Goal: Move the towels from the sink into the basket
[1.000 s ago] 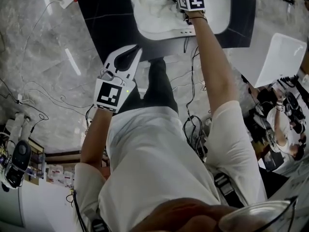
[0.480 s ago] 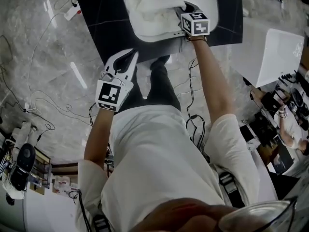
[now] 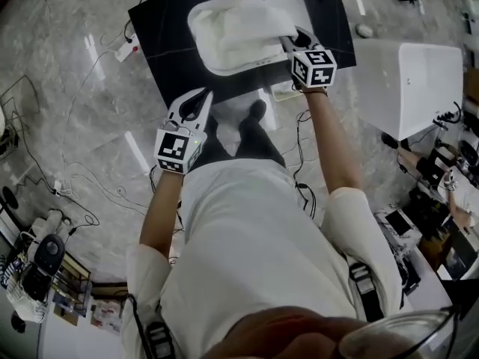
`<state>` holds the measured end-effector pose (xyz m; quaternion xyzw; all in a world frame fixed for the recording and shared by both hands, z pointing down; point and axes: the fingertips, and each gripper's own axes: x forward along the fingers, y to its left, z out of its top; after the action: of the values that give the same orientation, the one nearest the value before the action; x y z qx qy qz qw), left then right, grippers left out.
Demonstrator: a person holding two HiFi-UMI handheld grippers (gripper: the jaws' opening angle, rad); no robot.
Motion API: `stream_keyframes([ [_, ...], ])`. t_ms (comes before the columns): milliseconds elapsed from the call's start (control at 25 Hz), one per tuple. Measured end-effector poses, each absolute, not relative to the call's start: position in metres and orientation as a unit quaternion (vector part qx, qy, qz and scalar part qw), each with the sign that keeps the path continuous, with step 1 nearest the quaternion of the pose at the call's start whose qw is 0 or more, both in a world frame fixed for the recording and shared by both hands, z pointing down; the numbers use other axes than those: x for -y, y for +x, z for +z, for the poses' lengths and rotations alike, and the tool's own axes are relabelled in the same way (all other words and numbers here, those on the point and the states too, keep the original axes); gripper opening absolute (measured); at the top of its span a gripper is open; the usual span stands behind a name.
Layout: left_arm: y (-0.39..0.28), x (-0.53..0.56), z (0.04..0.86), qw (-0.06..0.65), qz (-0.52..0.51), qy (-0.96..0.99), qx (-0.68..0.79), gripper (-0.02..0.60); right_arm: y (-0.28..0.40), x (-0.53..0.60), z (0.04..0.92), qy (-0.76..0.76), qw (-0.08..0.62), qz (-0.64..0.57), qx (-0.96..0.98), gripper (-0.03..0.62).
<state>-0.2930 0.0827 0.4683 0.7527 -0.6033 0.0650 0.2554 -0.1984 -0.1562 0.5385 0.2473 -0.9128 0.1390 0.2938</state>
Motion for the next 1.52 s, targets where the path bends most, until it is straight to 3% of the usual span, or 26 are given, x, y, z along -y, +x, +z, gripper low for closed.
stream_keyframes([
  [720, -0.249, -0.072, 0.373, 0.215, 0.047, 0.77, 0.599, 0.011, -0.103, 0.147, 0.314, 0.291, 0.167, 0.094, 0.937, 0.08],
  [1200, -0.195, -0.038, 0.328, 0.18, 0.048, 0.819, 0.543, 0.011, -0.012, 0.108, 0.207, 0.344, 0.083, 0.064, 0.933, 0.08],
  [1520, -0.142, -0.025, 0.32, 0.174, 0.06, 0.848, 0.497, 0.011, 0.051, 0.092, 0.192, 0.382, 0.065, 0.068, 0.919, 0.08],
])
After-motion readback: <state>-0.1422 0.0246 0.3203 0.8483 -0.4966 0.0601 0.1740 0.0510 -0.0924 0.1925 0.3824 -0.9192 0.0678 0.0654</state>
